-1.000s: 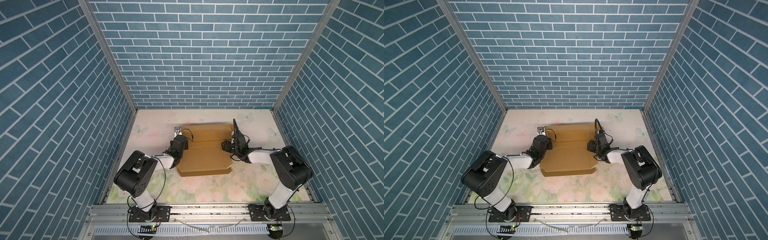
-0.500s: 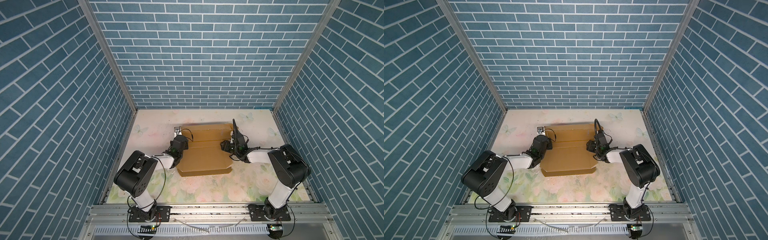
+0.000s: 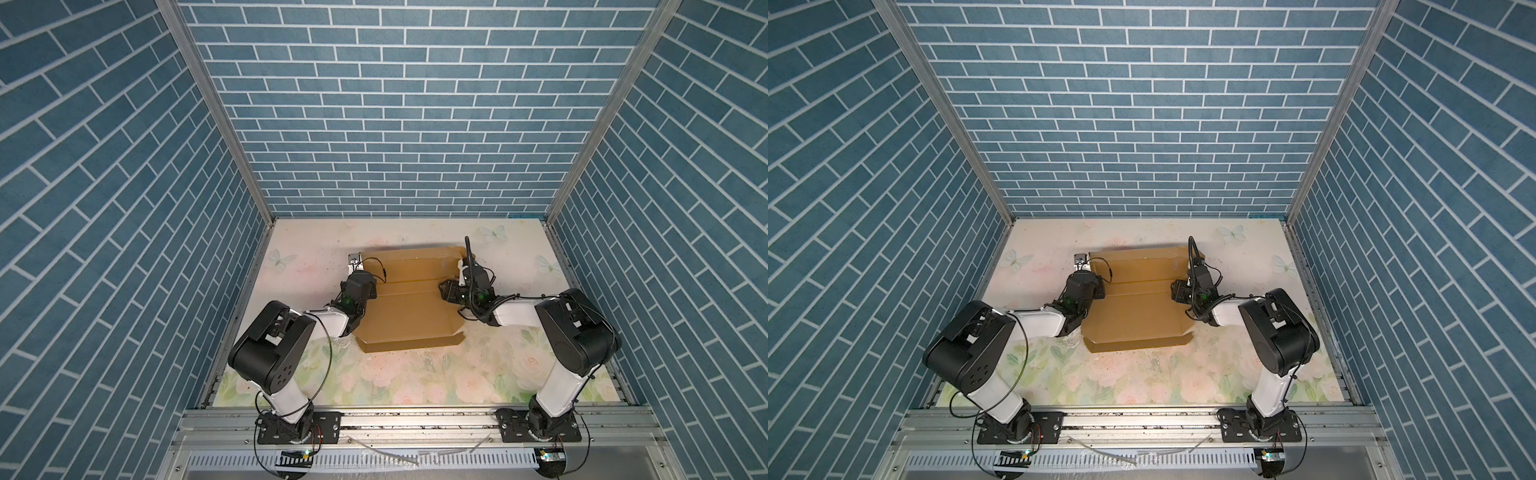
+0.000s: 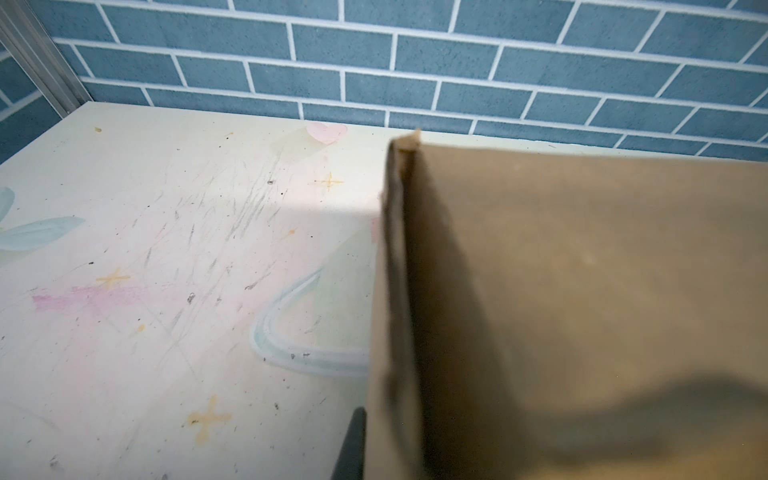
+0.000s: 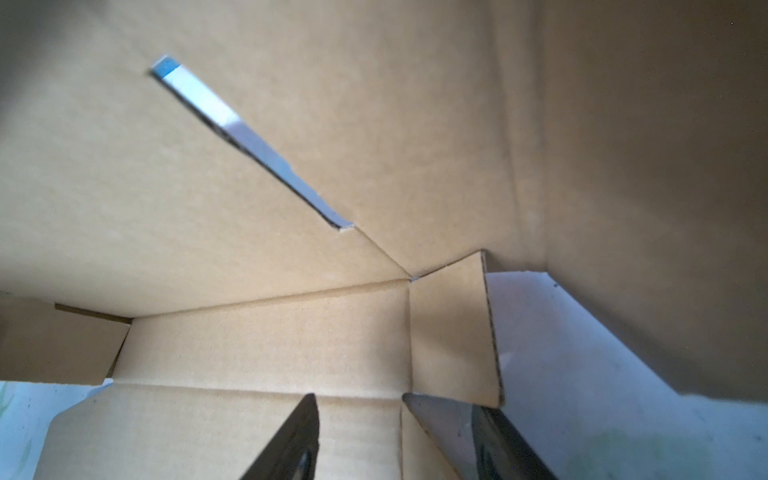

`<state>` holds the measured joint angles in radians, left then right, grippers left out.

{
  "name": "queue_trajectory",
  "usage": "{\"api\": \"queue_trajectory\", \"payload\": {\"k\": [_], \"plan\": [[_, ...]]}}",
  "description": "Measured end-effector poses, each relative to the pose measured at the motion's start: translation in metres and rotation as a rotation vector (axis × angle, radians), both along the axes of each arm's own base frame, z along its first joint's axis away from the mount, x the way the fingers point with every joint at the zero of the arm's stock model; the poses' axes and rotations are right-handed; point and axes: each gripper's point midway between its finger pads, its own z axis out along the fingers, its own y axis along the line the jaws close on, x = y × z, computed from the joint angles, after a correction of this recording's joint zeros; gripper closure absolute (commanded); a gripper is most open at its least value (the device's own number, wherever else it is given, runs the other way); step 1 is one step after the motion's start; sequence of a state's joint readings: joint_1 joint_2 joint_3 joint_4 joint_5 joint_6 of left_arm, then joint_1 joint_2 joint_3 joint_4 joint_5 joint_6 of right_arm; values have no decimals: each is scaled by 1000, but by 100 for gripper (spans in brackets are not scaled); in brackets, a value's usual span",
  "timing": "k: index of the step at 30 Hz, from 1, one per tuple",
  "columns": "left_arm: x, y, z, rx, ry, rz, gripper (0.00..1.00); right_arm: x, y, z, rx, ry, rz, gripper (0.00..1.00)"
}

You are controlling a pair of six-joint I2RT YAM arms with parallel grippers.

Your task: Fold the paper box

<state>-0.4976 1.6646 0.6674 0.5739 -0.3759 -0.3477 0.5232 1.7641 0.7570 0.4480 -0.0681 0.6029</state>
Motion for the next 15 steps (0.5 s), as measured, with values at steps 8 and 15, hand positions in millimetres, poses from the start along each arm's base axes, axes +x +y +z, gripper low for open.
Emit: {"api": "queue_trajectory", "payload": {"k": [8, 15], "plan": [[0, 1, 0, -6, 0, 8, 100, 1, 5, 3, -69, -20, 35, 42], [1, 1, 0, -15, 0, 8, 100, -1, 6, 1, -159, -25, 78, 42]]}}
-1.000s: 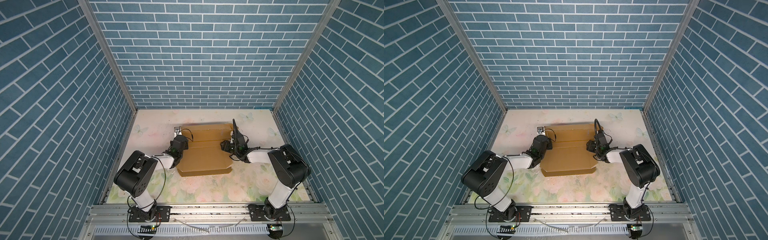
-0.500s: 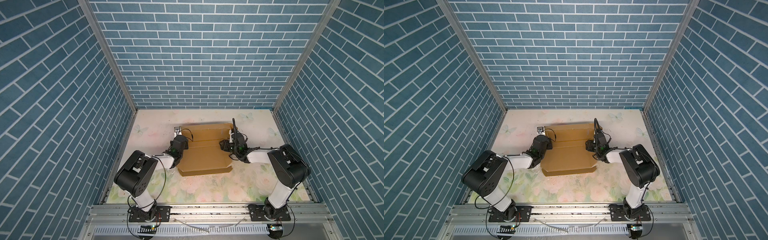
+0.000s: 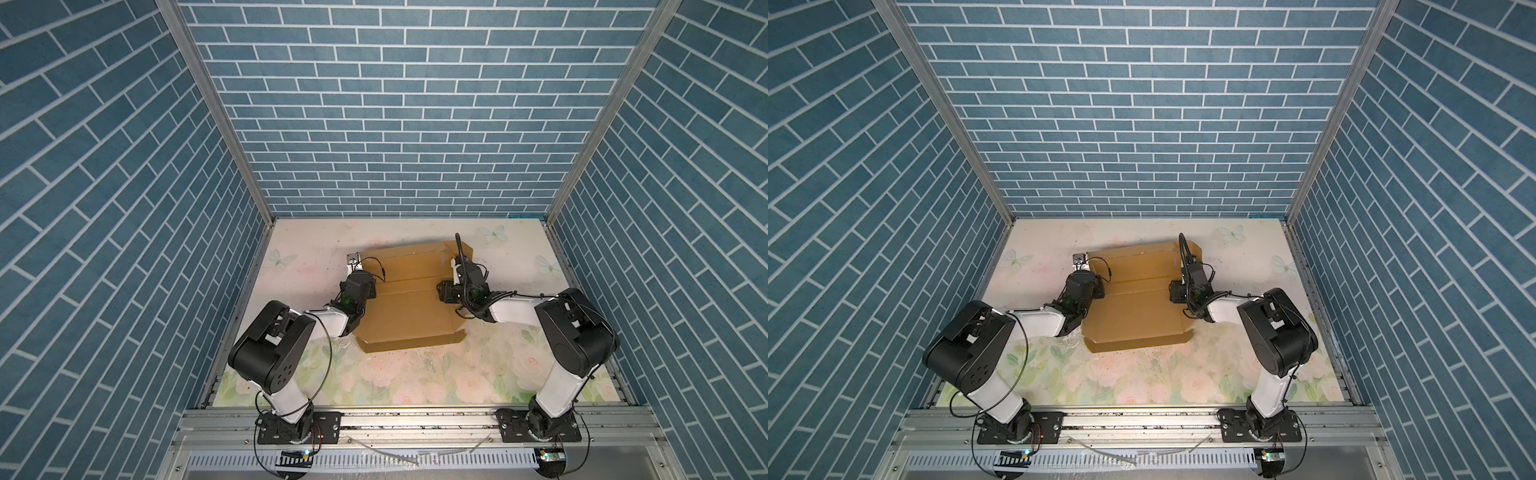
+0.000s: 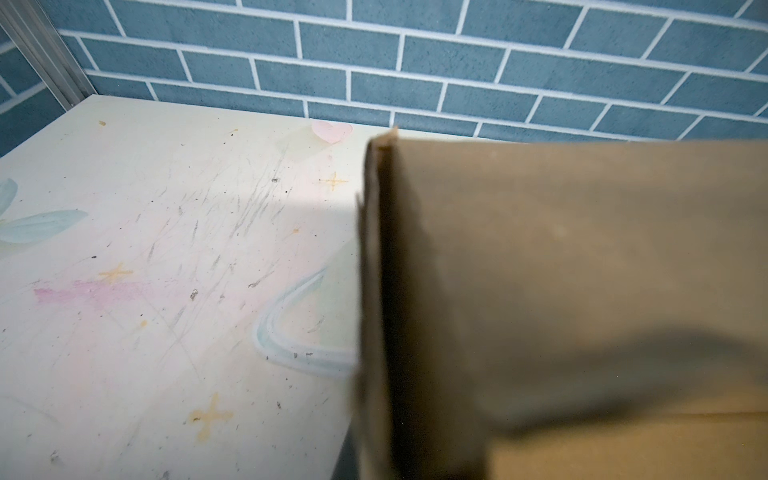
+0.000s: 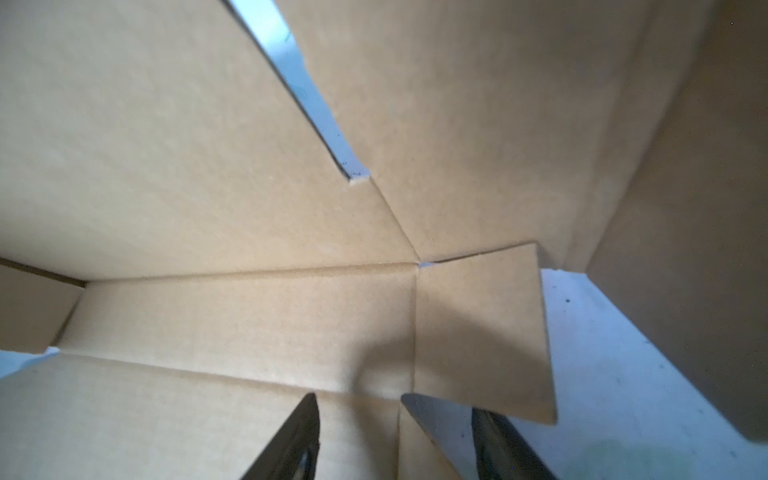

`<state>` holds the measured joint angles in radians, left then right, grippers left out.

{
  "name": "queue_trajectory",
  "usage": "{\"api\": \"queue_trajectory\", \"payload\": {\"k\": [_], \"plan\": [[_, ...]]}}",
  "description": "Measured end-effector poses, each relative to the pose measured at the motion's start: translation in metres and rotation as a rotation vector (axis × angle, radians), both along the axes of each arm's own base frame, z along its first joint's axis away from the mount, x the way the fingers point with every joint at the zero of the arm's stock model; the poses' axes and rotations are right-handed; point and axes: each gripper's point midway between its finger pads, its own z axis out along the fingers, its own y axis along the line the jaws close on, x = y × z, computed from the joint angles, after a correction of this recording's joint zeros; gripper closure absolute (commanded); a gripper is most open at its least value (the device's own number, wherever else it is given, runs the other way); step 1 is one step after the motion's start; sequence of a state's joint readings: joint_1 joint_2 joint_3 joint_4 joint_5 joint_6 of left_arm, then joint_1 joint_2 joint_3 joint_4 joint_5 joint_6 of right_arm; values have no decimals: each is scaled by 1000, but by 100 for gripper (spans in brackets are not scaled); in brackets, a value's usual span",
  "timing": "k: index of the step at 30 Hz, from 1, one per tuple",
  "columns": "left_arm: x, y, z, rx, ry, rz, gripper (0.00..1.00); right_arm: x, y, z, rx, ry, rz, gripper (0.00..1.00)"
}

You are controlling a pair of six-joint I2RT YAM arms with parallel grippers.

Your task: Fold the paper box

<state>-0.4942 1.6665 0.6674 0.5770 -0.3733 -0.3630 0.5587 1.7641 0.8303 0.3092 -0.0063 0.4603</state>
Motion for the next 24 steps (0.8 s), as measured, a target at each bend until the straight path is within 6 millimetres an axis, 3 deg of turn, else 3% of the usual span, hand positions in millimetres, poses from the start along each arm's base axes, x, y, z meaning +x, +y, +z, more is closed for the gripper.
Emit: {"api": "queue_trajectory", "payload": {"k": [15, 24], "plan": [[0, -2, 0, 4, -1, -9, 100, -1, 4, 3, -67, -24, 42, 42], [0, 0, 0, 18, -1, -5, 100, -3, 4, 21, -31, -74, 44, 41]]}}
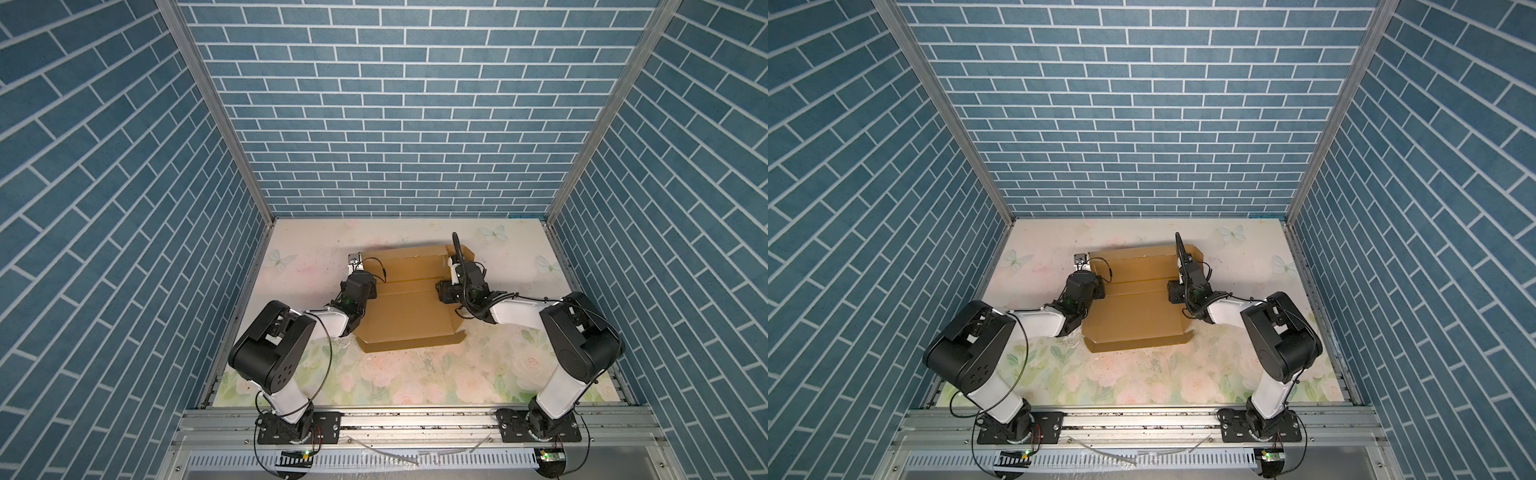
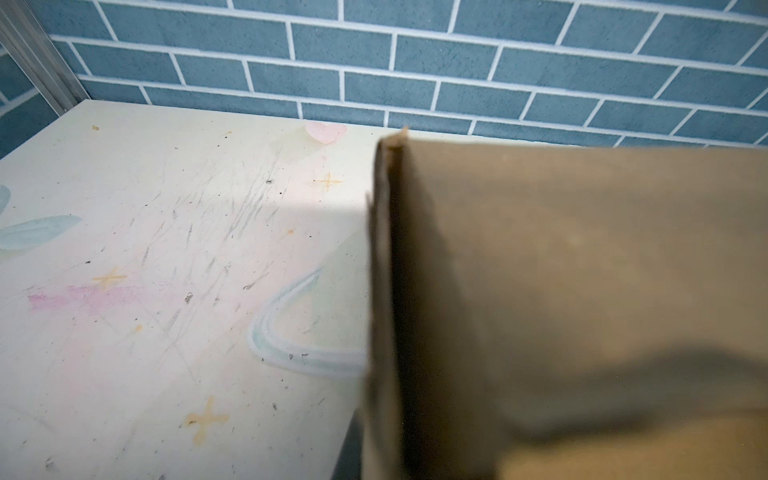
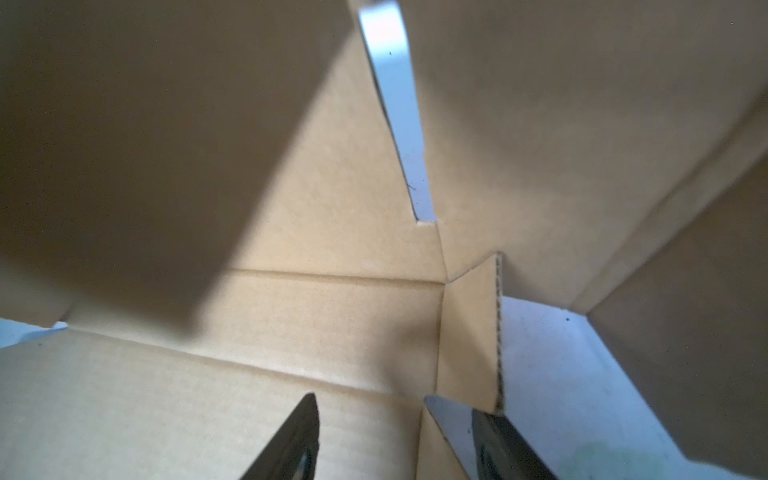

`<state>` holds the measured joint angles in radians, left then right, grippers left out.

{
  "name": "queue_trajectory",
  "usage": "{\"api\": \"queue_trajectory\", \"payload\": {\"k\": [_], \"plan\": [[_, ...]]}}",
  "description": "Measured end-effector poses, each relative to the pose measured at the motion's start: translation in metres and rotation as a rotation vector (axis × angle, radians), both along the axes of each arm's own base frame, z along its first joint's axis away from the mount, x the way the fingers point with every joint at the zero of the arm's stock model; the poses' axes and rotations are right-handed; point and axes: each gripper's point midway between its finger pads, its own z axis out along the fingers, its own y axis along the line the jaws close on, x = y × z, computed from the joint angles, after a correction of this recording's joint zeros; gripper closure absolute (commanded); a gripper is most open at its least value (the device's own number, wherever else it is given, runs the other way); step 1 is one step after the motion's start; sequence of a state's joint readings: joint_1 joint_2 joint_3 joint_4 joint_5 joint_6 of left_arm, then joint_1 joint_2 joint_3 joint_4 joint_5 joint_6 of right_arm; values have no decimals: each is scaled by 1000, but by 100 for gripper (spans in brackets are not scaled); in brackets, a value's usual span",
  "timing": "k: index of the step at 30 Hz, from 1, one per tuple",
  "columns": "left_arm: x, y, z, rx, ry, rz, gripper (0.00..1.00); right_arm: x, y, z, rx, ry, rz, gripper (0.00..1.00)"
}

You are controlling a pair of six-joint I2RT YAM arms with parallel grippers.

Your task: Fold the paper box

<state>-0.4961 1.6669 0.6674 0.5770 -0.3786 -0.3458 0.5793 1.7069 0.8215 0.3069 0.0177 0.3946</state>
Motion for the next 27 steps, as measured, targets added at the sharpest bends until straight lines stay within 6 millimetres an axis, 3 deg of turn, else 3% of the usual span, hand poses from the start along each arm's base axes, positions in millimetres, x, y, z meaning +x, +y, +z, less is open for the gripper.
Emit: {"api": "queue_trajectory", "payload": {"k": [7, 18, 27], "plan": [[0, 0, 0, 11, -1, -3, 100, 1, 7, 21, 47, -42, 21, 39], [0, 0, 0, 16, -1, -5, 100, -4, 11, 10, 50, -4, 52, 40], [0, 1, 0, 16, -1, -5, 100, -3, -4, 3, 4, 20, -19, 40]]}}
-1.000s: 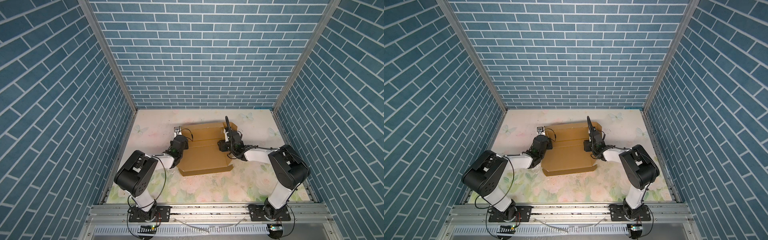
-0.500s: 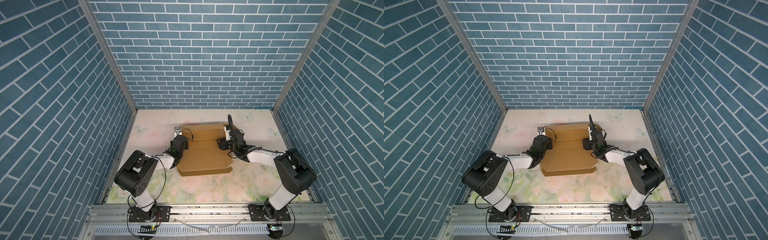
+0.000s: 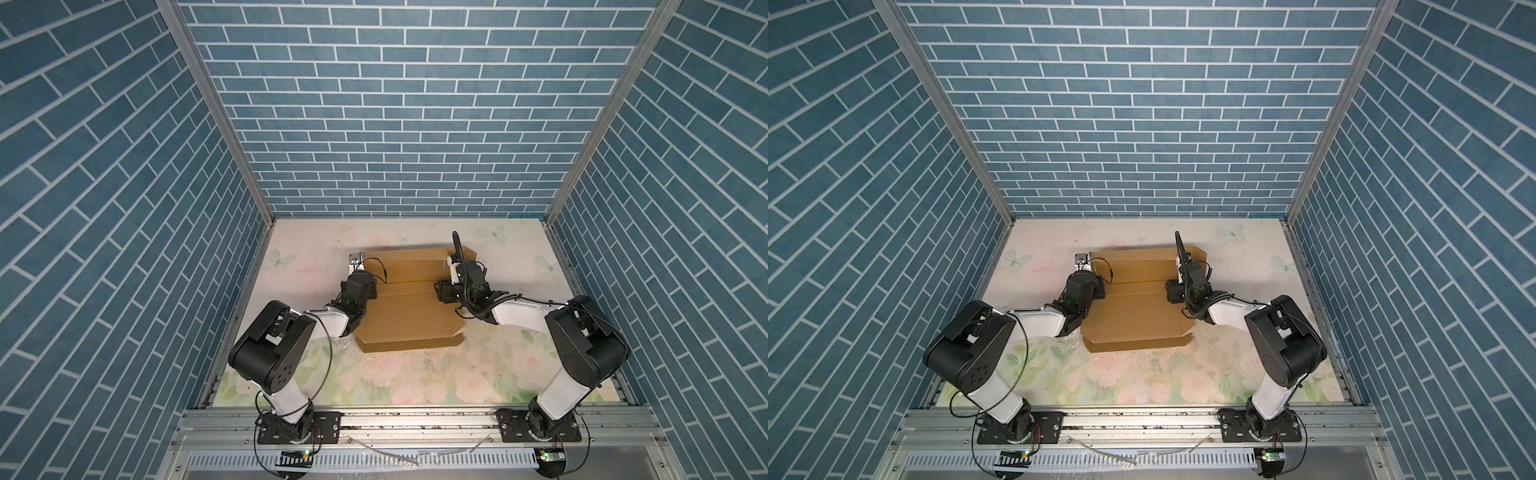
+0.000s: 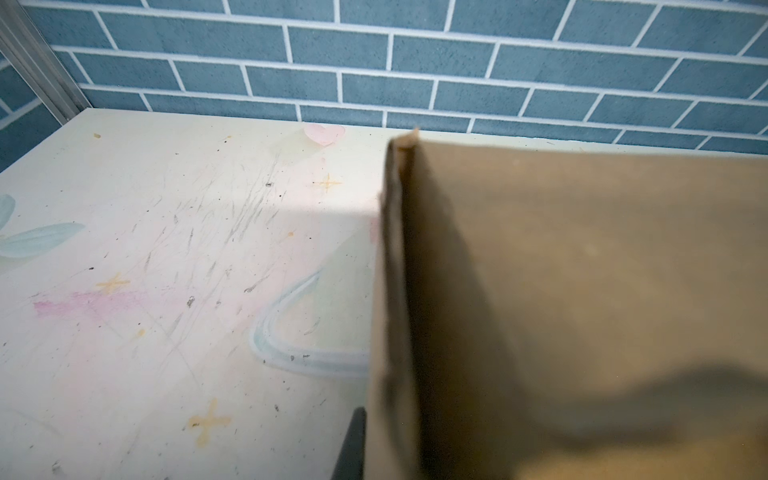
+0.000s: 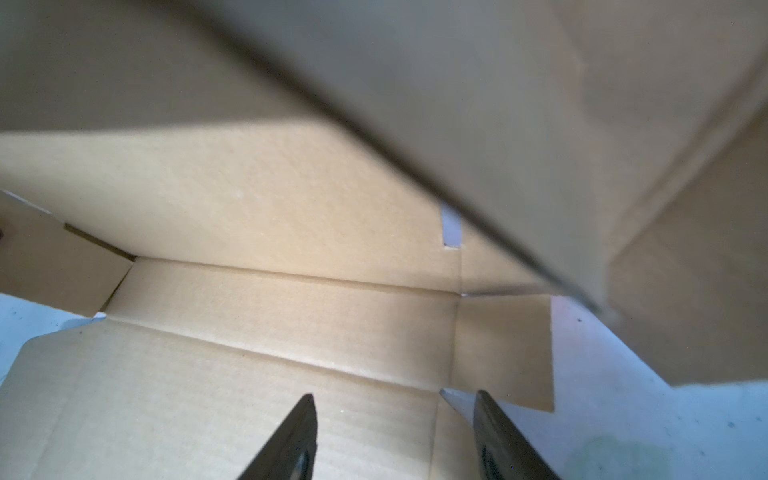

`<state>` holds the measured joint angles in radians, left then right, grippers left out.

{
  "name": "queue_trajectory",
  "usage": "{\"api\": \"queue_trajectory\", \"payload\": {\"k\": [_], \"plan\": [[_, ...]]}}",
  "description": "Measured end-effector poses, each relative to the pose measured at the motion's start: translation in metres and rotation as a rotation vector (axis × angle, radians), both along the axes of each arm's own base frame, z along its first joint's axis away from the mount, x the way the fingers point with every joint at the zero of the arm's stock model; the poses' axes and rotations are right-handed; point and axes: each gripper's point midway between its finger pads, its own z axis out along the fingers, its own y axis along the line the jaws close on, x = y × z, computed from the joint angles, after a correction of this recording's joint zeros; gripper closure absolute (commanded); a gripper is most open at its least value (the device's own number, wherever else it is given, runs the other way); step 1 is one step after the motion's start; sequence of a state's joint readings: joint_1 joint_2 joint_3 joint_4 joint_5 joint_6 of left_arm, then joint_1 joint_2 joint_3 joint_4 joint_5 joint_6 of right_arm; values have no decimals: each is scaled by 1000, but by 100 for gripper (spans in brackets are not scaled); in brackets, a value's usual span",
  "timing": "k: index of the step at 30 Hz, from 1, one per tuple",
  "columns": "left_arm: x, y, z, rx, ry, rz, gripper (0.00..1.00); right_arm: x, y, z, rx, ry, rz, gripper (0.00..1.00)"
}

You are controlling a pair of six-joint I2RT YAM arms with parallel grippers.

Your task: Fold the paper box

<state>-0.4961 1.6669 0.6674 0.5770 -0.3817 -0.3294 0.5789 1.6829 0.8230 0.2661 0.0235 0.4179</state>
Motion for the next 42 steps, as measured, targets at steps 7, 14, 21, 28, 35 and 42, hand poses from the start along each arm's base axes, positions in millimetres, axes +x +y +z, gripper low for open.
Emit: {"api": "queue_trajectory", "payload": {"k": [7, 14, 21, 28, 35, 42], "plan": [[0, 0, 0, -2, 0, 4, 100, -2, -13, -10, -23, 48, -60, 41], [0, 1, 0, -5, 0, 6, 100, -9, -14, -11, -2, 78, -66, 51], [0, 2, 0, -10, 1, 14, 100, -31, -18, -4, 12, 98, -43, 60], [0, 2, 0, -13, 1, 20, 100, -51, -20, -19, 2, 165, -33, 90], [0, 3, 0, -11, 0, 23, 100, -66, -30, -39, -30, 223, -39, 96], [0, 3, 0, -8, 0, 28, 100, -63, -28, -50, -35, 229, -43, 99]]}}
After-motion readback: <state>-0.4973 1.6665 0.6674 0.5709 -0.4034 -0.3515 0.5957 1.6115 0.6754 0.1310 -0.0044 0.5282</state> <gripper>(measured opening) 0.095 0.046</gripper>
